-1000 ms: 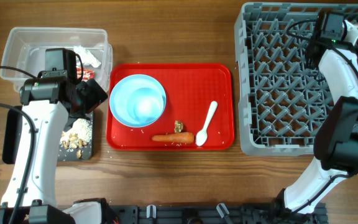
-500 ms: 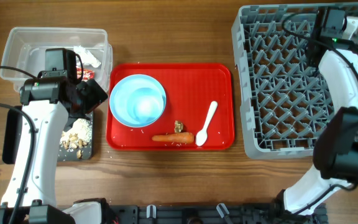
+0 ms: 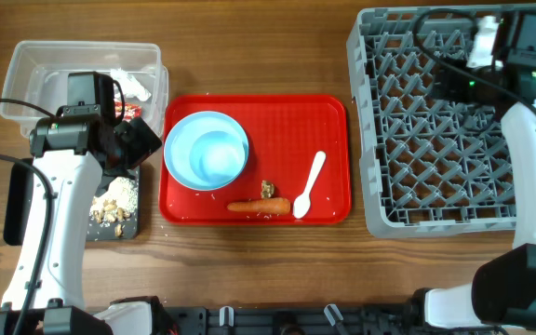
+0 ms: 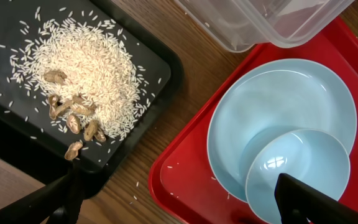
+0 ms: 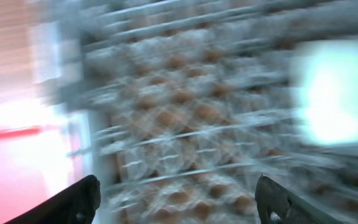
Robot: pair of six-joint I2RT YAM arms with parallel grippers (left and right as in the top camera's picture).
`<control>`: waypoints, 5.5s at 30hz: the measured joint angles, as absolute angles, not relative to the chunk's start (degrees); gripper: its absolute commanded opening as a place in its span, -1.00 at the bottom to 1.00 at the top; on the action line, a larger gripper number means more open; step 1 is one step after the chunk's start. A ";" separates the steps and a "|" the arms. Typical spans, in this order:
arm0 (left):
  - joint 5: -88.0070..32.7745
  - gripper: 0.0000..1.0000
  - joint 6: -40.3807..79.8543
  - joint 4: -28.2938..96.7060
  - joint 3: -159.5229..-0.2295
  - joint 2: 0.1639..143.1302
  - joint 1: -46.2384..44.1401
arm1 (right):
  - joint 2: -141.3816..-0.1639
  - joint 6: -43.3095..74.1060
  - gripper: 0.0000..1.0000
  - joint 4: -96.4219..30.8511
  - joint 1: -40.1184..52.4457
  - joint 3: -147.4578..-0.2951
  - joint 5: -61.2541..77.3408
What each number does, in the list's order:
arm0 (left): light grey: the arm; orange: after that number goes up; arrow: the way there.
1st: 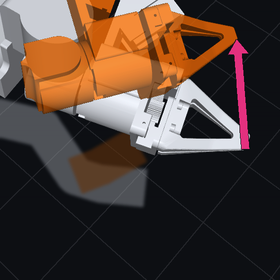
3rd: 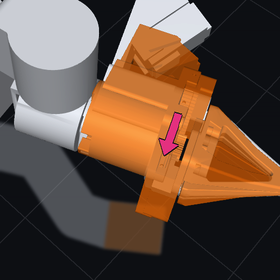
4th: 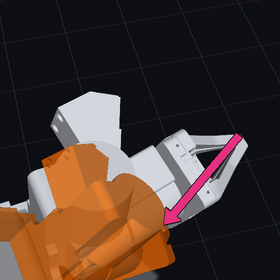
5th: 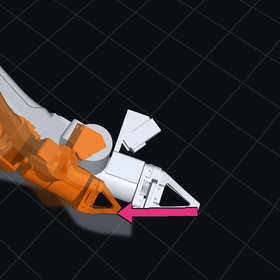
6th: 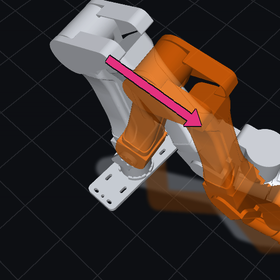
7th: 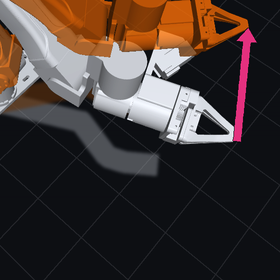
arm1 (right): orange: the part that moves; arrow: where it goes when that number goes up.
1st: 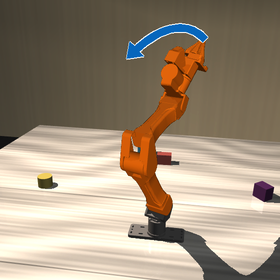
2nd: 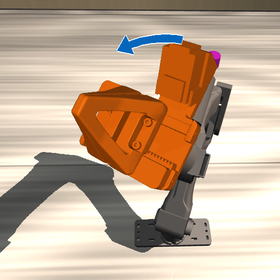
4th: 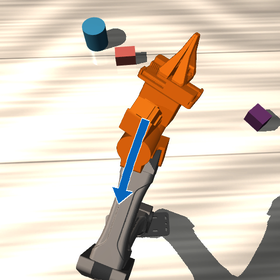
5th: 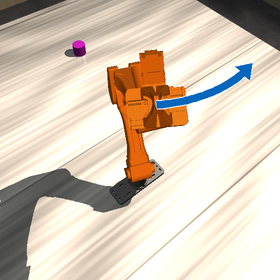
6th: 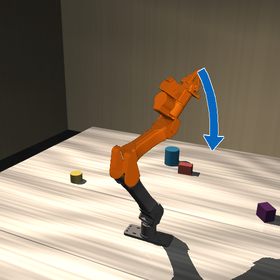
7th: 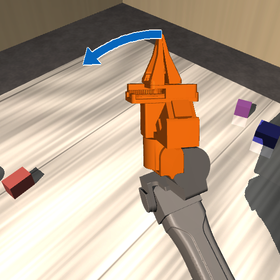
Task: Sort waste into correct bins and load items into the dishwasher rack
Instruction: 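Place the green bowl upright in the dishwasher rack with the right gripper, then grasp the light-blue bowl on the plate with the right gripper, then place the light-blue bowl in the dishwasher rack with the right gripper, then grasp the light-blue plate with the right gripper and carry it to the rack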
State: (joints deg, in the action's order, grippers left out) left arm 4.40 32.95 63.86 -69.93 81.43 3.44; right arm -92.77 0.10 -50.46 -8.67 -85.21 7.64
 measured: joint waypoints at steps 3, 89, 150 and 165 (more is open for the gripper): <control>4.40 0.99 32.95 64.31 -69.93 81.43 3.44 | -92.77 -0.12 0.66 -52.93 -1.91 -85.19 16.64; 4.64 1.00 32.97 67.75 -69.93 81.43 5.98 | -109.25 3.55 -0.79 -38.15 -0.56 -85.08 -64.69; 4.64 1.00 32.95 67.51 -69.93 81.43 5.98 | -104.88 9.02 -0.08 -44.45 21.37 -84.99 15.92; 4.64 1.00 32.95 67.53 -69.93 81.43 5.98 | -121.19 23.33 -0.91 -40.60 23.44 -84.99 7.22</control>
